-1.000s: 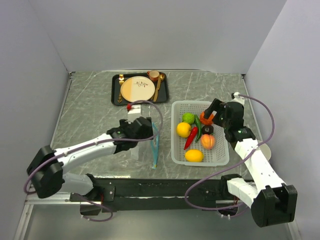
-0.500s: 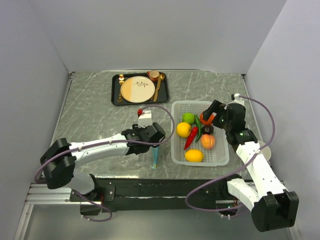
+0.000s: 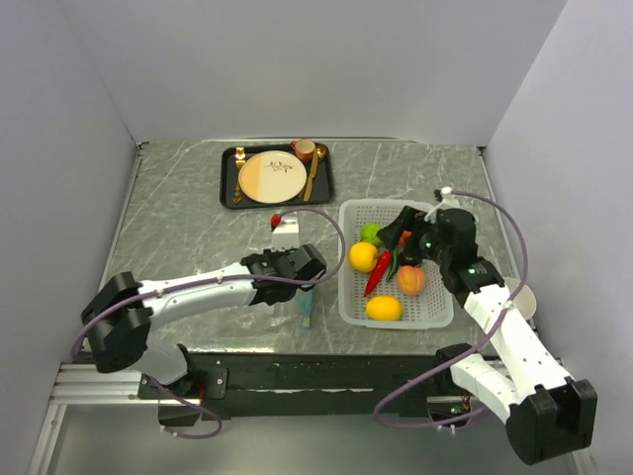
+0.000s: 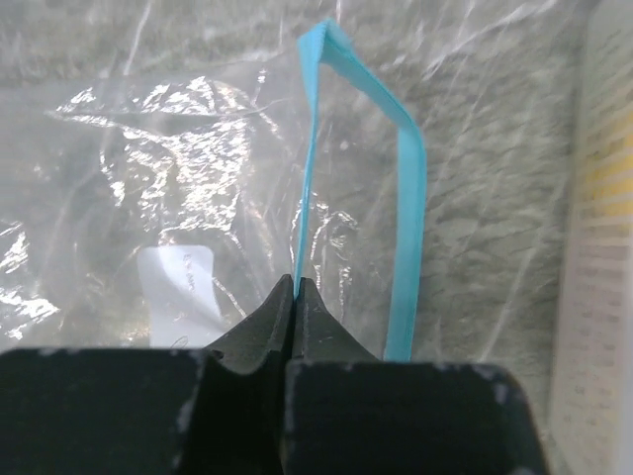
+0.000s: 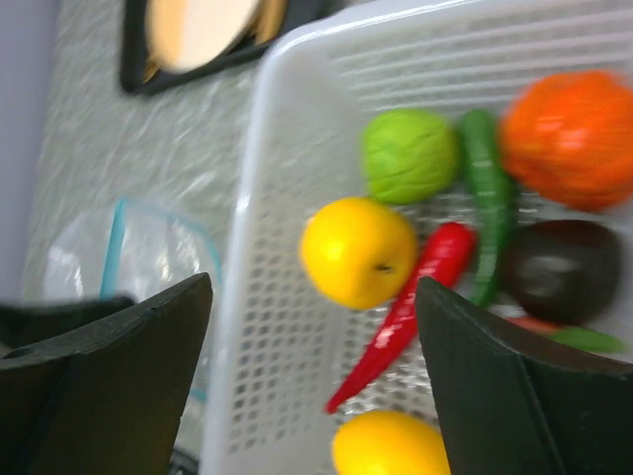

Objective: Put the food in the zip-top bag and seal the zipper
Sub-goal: Pick up the zipper food storage bag at the center of the board.

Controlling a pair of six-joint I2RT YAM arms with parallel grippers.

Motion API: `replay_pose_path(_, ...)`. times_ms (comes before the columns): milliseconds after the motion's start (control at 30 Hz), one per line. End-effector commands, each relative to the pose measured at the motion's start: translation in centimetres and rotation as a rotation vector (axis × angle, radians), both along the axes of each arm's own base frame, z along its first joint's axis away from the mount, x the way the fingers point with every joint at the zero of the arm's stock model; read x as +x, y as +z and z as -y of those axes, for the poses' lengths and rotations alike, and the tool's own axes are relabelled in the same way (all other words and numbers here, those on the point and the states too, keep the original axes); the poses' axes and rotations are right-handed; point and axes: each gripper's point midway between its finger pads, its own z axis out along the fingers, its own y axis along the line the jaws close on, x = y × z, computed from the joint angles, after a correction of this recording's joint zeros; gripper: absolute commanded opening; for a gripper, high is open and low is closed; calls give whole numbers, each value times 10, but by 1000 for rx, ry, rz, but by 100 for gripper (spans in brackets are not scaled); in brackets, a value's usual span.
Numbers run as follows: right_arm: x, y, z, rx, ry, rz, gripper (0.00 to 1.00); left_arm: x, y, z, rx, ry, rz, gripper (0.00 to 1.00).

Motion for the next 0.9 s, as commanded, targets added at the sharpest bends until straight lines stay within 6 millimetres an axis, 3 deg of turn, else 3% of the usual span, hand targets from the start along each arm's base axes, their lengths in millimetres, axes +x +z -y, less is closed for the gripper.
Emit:
replay_pose_path(0, -5, 15, -54, 62, 181, 56, 88, 10, 65, -5, -124, -23, 141, 1)
replay_pose_path(233, -12, 26, -114, 89, 374, 59, 79, 10, 102, -26, -213, -49, 233, 2)
replay_pose_path(500, -16, 44, -156, 92, 511, 104, 75, 11, 95, -34, -194, -36, 224, 4)
replay_pose_path(633, -19, 32, -175, 82, 552, 63, 76, 13, 95, -37, -195, -22, 246, 3)
replay_pose_path(867, -5, 6, -201, 57, 581, 3, 76, 13, 102, -35, -226, -34, 264, 2)
